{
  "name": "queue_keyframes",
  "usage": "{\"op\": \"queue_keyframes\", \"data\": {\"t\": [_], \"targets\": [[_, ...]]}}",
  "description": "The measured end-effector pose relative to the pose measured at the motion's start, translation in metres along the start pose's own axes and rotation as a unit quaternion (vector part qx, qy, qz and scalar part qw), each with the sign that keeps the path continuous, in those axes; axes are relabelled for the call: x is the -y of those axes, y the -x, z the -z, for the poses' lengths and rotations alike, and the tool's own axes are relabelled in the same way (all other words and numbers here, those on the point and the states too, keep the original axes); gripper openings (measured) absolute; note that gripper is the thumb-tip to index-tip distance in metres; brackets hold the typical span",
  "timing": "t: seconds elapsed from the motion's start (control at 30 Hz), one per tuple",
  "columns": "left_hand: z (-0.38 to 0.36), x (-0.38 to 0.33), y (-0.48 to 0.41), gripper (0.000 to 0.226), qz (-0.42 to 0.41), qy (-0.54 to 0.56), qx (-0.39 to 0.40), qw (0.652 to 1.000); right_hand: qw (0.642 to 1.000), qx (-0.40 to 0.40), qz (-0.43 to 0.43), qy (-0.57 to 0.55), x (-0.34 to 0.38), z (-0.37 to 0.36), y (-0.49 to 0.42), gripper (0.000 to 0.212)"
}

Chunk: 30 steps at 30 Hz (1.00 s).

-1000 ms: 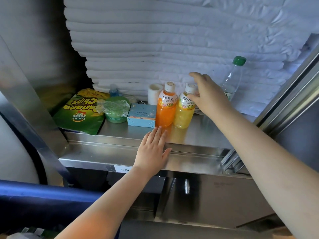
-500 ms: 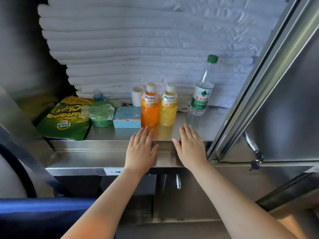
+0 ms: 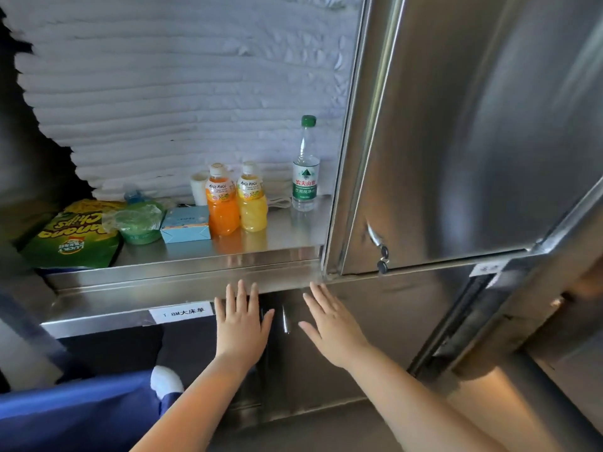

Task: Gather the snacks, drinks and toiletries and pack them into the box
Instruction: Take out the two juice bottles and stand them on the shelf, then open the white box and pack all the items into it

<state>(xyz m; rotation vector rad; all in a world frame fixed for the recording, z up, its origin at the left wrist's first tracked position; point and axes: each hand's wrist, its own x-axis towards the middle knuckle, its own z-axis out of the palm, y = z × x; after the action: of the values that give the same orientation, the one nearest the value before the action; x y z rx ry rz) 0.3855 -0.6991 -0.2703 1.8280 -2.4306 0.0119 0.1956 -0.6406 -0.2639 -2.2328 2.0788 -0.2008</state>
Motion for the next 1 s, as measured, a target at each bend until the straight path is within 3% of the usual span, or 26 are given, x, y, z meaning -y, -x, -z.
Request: {"op": "queue_keyframes", "data": {"t": [0.13, 0.37, 0.63, 0.8, 1.0], "targets": [[0.021, -0.041, 0.035, 0.06, -0.054, 0.055, 0.022, 0.997, 0.998, -0.021, -0.056, -0.018, -0.032, 0.019, 0.078, 0.065], [0.049, -0.181, 0.114, 0.058, -0.276, 0.114, -0.014, 0.954, 0.965, -0.157, -0.208, 0.031, -0.089, 0.072, 0.233, 0.068], [0.064, -0.338, 0.193, 0.056, -0.523, 0.121, -0.008, 0.843, 0.884, -0.211, -0.415, 0.041, -0.144, 0.082, 0.411, 0.068], [0.044, -0.427, 0.244, 0.055, -0.623, 0.134, 0.015, 0.771, 0.824, -0.204, -0.527, 0.039, -0.172, 0.067, 0.512, 0.071], [-0.004, -0.541, 0.292, 0.054, -0.69, 0.127, 0.052, 0.71, 0.763, -0.178, -0.621, 0.022, -0.223, 0.041, 0.599, 0.074]]}}
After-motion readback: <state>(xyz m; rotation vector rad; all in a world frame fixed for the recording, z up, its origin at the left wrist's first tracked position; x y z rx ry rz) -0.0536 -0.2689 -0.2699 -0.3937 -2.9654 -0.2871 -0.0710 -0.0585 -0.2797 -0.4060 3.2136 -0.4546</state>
